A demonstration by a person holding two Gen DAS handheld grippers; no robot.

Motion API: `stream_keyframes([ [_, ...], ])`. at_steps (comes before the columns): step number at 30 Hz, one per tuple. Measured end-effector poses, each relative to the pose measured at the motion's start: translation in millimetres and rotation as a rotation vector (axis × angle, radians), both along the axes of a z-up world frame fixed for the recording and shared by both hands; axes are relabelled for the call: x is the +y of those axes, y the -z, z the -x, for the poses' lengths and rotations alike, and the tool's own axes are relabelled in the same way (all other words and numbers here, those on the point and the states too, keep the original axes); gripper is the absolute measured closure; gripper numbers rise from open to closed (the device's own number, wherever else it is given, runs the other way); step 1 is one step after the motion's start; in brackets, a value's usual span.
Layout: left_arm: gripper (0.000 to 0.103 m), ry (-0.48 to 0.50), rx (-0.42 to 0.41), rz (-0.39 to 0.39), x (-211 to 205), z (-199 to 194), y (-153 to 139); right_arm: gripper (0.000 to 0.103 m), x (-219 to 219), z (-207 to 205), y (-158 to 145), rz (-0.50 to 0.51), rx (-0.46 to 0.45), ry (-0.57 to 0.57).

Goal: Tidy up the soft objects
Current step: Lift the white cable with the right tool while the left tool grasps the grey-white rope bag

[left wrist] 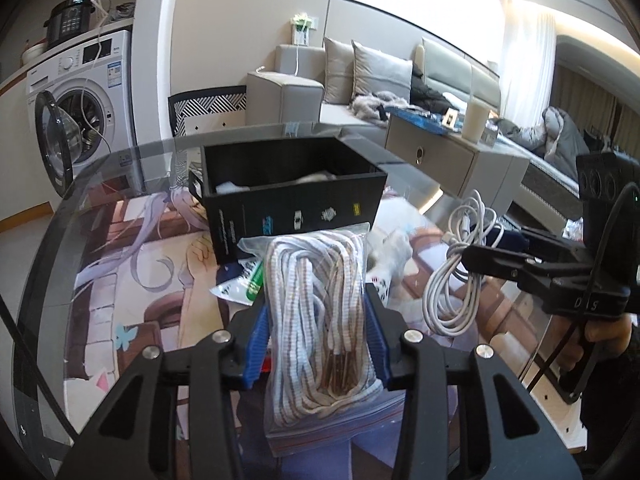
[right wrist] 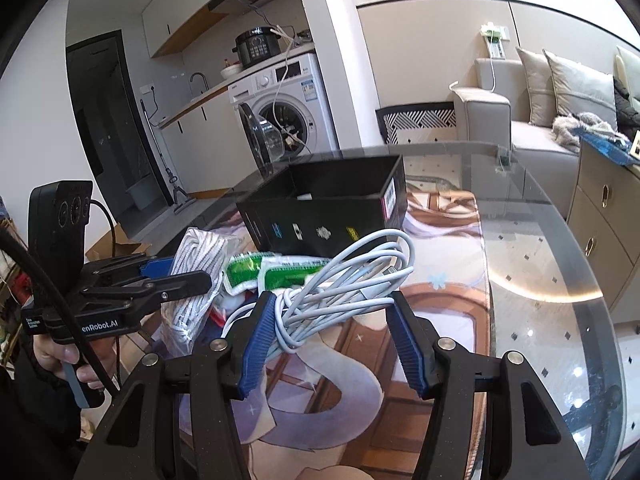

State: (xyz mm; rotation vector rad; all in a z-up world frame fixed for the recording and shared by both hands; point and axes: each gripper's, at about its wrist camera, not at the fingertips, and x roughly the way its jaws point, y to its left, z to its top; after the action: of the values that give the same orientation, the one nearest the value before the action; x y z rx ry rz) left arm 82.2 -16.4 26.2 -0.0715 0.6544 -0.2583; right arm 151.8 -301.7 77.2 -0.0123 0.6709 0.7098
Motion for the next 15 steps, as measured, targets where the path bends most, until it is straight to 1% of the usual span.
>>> stream_keyframes([
  [8,0.061,-0.032,-0.036,0.022,11,0,-16,0.047,0,4,-20,-0.025,-0.06,0.036],
  [15,0.061,-0.058,-0.064,0.024,17,-6,-28,0.047,6,3,-38,-0.006,-0.111,0.063],
])
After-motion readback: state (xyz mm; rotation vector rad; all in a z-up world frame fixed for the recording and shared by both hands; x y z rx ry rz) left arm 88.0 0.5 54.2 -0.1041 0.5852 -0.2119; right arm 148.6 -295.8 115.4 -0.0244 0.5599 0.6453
